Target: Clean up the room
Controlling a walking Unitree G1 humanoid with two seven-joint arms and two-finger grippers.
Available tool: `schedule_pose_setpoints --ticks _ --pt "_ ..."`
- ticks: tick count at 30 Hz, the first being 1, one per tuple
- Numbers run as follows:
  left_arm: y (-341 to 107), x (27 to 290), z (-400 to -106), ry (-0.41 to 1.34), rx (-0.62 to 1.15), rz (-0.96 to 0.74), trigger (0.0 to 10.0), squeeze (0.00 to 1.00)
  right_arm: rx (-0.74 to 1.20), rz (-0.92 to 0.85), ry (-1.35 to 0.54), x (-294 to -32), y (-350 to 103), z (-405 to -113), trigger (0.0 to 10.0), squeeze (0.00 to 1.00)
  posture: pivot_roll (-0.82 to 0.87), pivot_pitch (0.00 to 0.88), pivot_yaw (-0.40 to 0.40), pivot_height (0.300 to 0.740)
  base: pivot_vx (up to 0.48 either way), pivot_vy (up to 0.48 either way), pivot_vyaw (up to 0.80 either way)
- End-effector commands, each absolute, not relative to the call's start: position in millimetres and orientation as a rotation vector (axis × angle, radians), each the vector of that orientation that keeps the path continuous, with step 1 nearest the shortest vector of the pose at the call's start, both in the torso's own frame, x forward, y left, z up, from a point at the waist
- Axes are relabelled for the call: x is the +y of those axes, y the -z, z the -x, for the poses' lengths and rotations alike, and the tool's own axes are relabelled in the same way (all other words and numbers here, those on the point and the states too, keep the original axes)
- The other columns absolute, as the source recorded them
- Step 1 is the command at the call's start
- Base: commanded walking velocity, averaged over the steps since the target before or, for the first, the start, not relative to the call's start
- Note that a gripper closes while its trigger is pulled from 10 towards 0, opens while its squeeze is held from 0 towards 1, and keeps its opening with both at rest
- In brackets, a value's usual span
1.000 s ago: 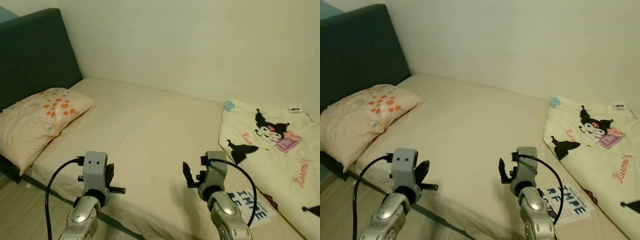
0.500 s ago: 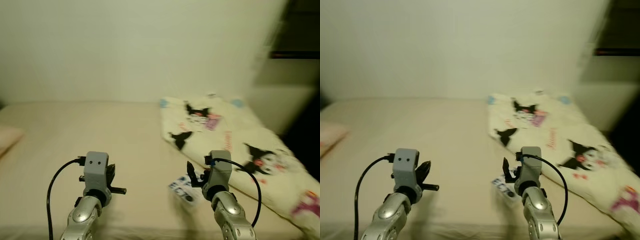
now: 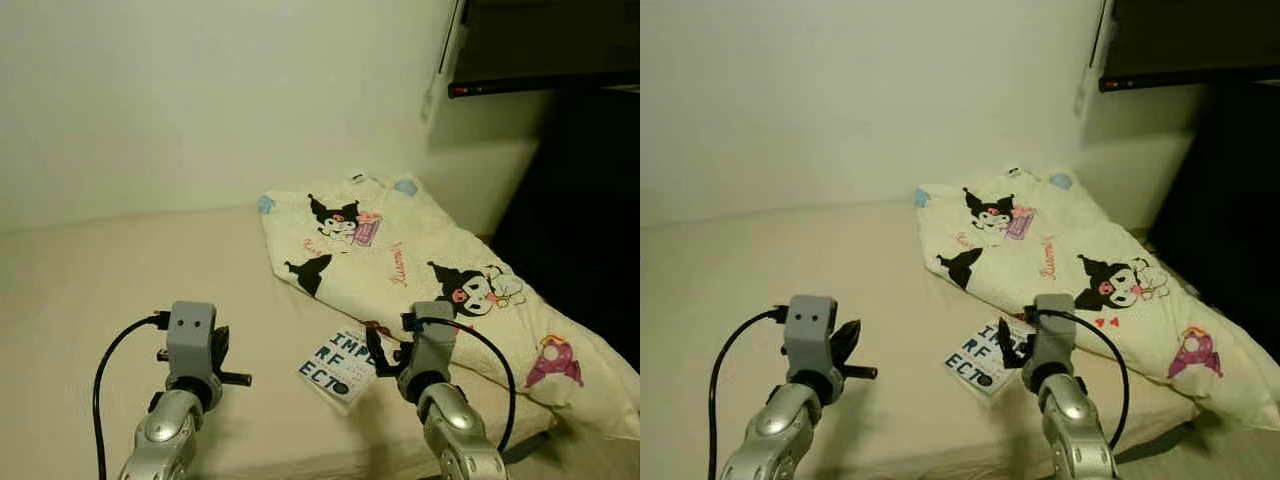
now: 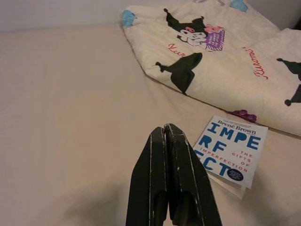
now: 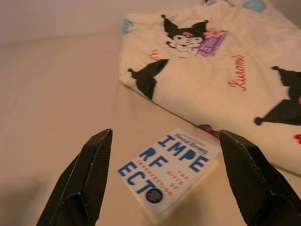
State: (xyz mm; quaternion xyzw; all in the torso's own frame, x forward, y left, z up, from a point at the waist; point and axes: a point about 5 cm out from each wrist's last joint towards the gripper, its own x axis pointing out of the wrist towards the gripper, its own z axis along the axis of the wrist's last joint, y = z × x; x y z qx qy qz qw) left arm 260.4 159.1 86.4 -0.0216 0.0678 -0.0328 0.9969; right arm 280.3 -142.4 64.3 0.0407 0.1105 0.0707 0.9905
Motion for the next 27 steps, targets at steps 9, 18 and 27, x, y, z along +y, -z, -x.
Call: schedule_pose_setpoints --ticks 9,18,27 --pt "-84.3 158.2 -256.4 0.059 0.135 0.053 10.0 0.00 0.250 -0.078 -0.136 -145.2 -60.2 -278.4 10.0 0.00 -0.05 0.067 -0.002 0.735 0.000 -0.232 0.00" --pt "-82.7 155.9 -254.7 0.066 0.141 0.061 10.0 0.00 0.253 -0.079 -0.133 -146.5 -60.2 -276.0 10.0 0.00 -0.06 0.074 0.002 0.735 0.000 -0.323 0.00" --pt "-82.1 154.6 -255.3 0.075 0.146 0.061 10.0 0.00 0.258 -0.080 -0.124 -148.7 -59.0 -273.8 10.0 0.00 -0.06 0.078 0.009 0.735 0.000 -0.325 0.00"
